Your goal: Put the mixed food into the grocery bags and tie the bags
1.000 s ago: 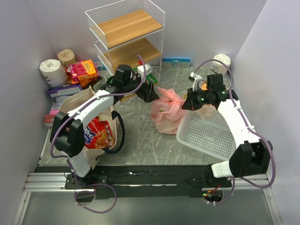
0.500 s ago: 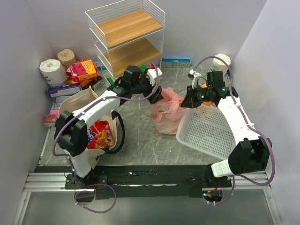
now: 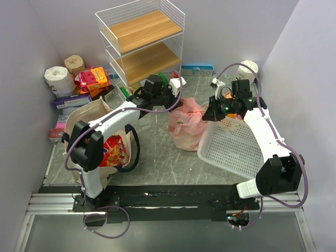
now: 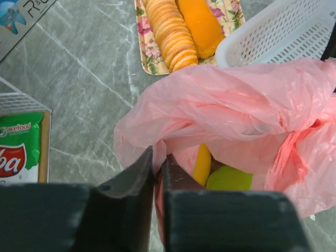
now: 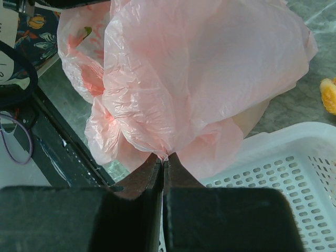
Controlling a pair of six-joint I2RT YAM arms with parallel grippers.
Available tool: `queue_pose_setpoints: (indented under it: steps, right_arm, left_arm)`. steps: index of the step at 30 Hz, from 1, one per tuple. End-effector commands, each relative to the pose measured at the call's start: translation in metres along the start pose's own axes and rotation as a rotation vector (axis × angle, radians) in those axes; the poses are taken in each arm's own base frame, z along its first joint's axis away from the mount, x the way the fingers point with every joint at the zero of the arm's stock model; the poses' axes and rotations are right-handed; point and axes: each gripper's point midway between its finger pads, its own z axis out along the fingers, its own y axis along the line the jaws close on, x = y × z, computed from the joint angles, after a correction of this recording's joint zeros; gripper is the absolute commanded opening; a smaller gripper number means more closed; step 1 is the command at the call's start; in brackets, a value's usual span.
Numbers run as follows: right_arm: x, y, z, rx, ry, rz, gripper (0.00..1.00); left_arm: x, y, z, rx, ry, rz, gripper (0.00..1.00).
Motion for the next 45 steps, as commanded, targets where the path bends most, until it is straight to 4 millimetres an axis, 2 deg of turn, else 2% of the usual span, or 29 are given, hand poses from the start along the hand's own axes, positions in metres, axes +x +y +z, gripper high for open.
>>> queue_pose_setpoints:
  steps: [1,3,4,6,7,10,12,15,17,18,20,22,27,30,35,36,38,42,44,45]
  right_arm:
    - [-0.012,0.002,-0.012,0.029,-0.034,-0.028,0.0]
    - [-0.012,-0.002,-0.016,0.068,-0.027,-0.019,0.0]
    - [-0.011,-0.005,-0.017,0.092,-0.021,-0.013,0.0]
    - [-0.01,-0.015,-0.022,0.162,-0.008,0.0,0.0]
    - [-0.009,-0.017,-0.023,0.175,-0.002,0.003,0.0]
    - [-0.01,-0.016,-0.027,0.192,-0.015,-0.009,0.0]
    - [-0.012,-0.011,-0.03,0.176,-0.035,-0.024,0.03]
    - [-0.013,-0.003,-0.031,0.142,-0.055,-0.034,0.33]
    - [-0.017,0.005,-0.033,0.117,-0.089,-0.039,0.42]
    - [-0.013,0.006,-0.032,0.11,-0.089,-0.029,0.51]
    - [-0.015,0.009,-0.036,0.094,-0.121,-0.011,0.57]
    - [-0.013,0.012,-0.036,0.061,-0.138,0.006,0.57]
    - [-0.003,0.002,-0.034,0.068,-0.144,0.034,0.54]
    - [-0.007,-0.003,-0.031,0.054,-0.164,0.051,0.48]
    - [-0.011,-0.005,-0.023,0.024,-0.16,0.06,0.46]
    - [-0.012,-0.005,-0.022,0.016,-0.166,0.057,0.42]
    - [-0.012,-0.005,-0.02,0.003,-0.165,0.061,0.4]
    - [-0.009,-0.007,-0.016,-0.005,-0.141,0.08,0.16]
    - [-0.002,-0.007,-0.017,0.004,-0.109,0.089,0.12]
    - [-0.004,-0.006,-0.02,0.007,-0.107,0.084,0.06]
  left_arm:
    - [-0.041,-0.007,-0.008,0.016,-0.105,-0.011,0.08]
    - [-0.04,-0.01,-0.012,0.019,-0.095,-0.024,0.01]
    - [-0.033,-0.011,-0.012,0.02,-0.08,-0.037,0.01]
    - [-0.034,-0.01,-0.02,-0.011,-0.08,-0.039,0.01]
    - [-0.027,-0.009,-0.022,-0.019,-0.064,-0.047,0.01]
    - [-0.025,-0.012,-0.033,-0.037,-0.057,-0.059,0.01]
    - [-0.029,-0.017,-0.038,-0.024,-0.067,-0.064,0.01]
    - [-0.026,-0.024,-0.043,-0.002,-0.064,-0.098,0.01]
    - [-0.023,-0.025,-0.044,-0.002,-0.056,-0.125,0.01]
    - [-0.021,-0.026,-0.044,-0.002,-0.046,-0.134,0.01]
    - [-0.02,-0.028,-0.044,-0.001,-0.043,-0.171,0.01]
    - [-0.02,-0.028,-0.044,-0.001,-0.043,-0.186,0.01]
    - [-0.019,-0.031,-0.043,0.01,-0.047,-0.202,0.01]
    - [-0.017,-0.031,-0.042,0.009,-0.037,-0.21,0.01]
    - [-0.016,-0.03,-0.044,0.0,-0.037,-0.214,0.01]
    - [-0.015,-0.03,-0.044,0.0,-0.035,-0.216,0.01]
    - [-0.015,-0.032,-0.044,0.005,-0.035,-0.219,0.01]
    - [-0.013,-0.031,-0.044,-0.004,-0.03,-0.224,0.01]
    - [-0.013,-0.026,-0.044,-0.03,-0.025,-0.227,0.01]
    - [-0.014,-0.025,-0.045,-0.036,-0.024,-0.226,0.01]
